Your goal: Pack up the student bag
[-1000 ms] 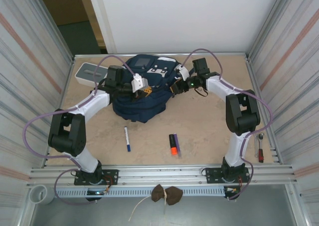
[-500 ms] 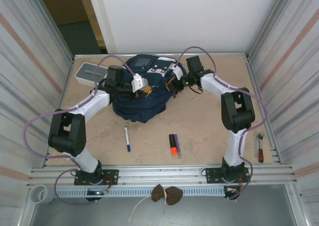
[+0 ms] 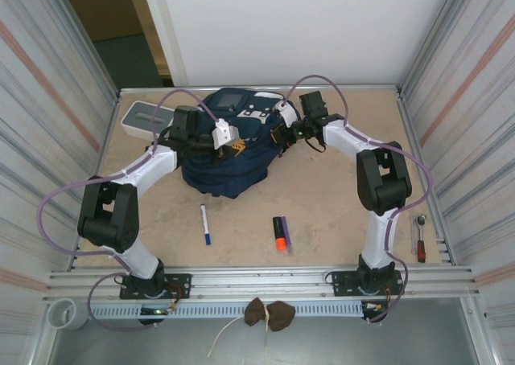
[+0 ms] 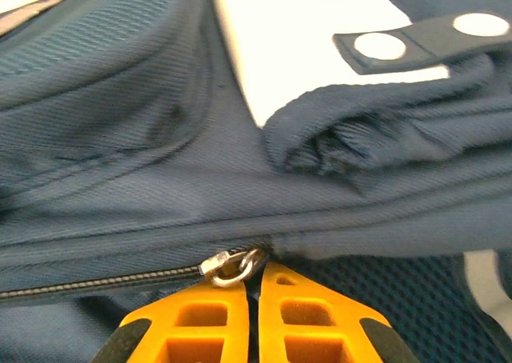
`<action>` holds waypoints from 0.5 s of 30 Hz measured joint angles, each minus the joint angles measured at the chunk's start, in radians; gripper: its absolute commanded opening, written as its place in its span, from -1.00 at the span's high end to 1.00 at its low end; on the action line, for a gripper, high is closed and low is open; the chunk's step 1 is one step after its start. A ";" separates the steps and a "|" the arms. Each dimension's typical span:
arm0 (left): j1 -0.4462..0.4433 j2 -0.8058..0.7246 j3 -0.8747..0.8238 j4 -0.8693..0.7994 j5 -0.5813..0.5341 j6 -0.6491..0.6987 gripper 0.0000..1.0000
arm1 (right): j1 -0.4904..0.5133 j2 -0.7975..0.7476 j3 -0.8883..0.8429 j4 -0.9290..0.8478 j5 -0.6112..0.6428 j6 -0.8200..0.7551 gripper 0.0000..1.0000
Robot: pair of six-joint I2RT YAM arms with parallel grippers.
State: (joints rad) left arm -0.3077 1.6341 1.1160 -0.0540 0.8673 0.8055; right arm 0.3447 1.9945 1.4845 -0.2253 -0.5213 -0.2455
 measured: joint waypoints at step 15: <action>0.000 -0.002 -0.009 -0.001 0.013 0.003 1.00 | -0.181 -0.019 -0.013 0.054 0.071 0.244 -0.02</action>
State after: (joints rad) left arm -0.3073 1.6318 1.1072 -0.0551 0.8806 0.8082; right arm 0.1638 1.9759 1.4712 -0.1711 -0.4503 -0.0013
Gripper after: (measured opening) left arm 0.084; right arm 0.464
